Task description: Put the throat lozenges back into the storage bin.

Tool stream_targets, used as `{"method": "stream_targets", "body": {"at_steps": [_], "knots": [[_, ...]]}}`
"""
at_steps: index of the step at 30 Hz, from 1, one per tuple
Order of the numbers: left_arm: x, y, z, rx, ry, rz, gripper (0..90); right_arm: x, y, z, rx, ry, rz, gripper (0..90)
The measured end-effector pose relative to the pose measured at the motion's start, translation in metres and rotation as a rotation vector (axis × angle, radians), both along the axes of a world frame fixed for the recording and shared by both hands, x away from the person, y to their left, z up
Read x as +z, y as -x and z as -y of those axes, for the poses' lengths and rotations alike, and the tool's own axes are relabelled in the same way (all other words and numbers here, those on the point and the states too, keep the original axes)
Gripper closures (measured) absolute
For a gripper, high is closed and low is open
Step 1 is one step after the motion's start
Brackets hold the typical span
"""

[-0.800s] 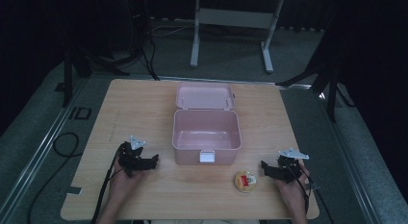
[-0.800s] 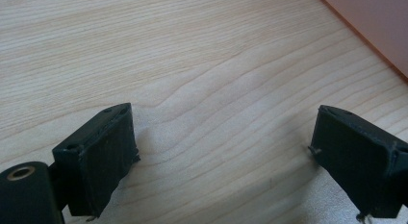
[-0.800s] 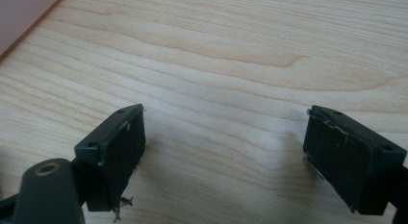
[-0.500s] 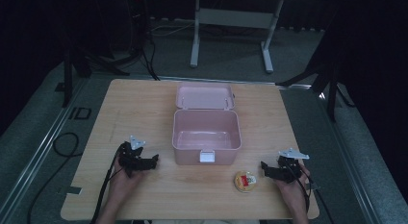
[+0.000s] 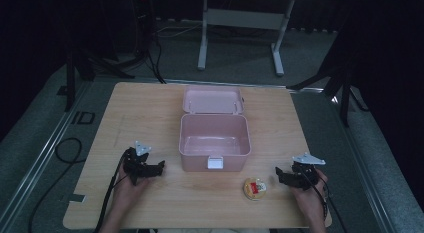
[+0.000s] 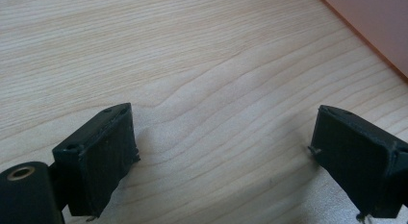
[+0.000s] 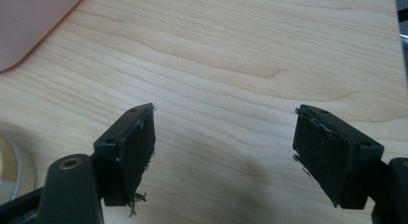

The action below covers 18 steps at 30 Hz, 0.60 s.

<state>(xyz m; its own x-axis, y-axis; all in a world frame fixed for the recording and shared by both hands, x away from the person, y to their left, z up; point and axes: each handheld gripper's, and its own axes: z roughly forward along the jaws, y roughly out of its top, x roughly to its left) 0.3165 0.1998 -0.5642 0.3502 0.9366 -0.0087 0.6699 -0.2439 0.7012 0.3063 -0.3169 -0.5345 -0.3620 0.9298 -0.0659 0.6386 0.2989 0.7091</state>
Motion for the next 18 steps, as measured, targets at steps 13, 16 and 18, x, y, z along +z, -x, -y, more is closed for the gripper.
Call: {"method": "stream_targets", "body": {"at_steps": [13, 16, 18], "knots": [[0.0, 0.0, 0.0, 0.0, 0.0, 0.0, 8.9, 0.025, 0.01, 0.004, 0.062, 0.051, -0.005, 23.0], [0.0, 0.0, 0.0, 0.0, 0.0, 0.0, 8.9, 0.03, 0.011, 0.004, 0.079, 0.052, -0.01, 22.0], [0.0, 0.0, 0.0, 0.0, 0.0, 0.0, 8.9, 0.031, 0.012, 0.003, 0.084, 0.054, -0.01, 21.7]]}}
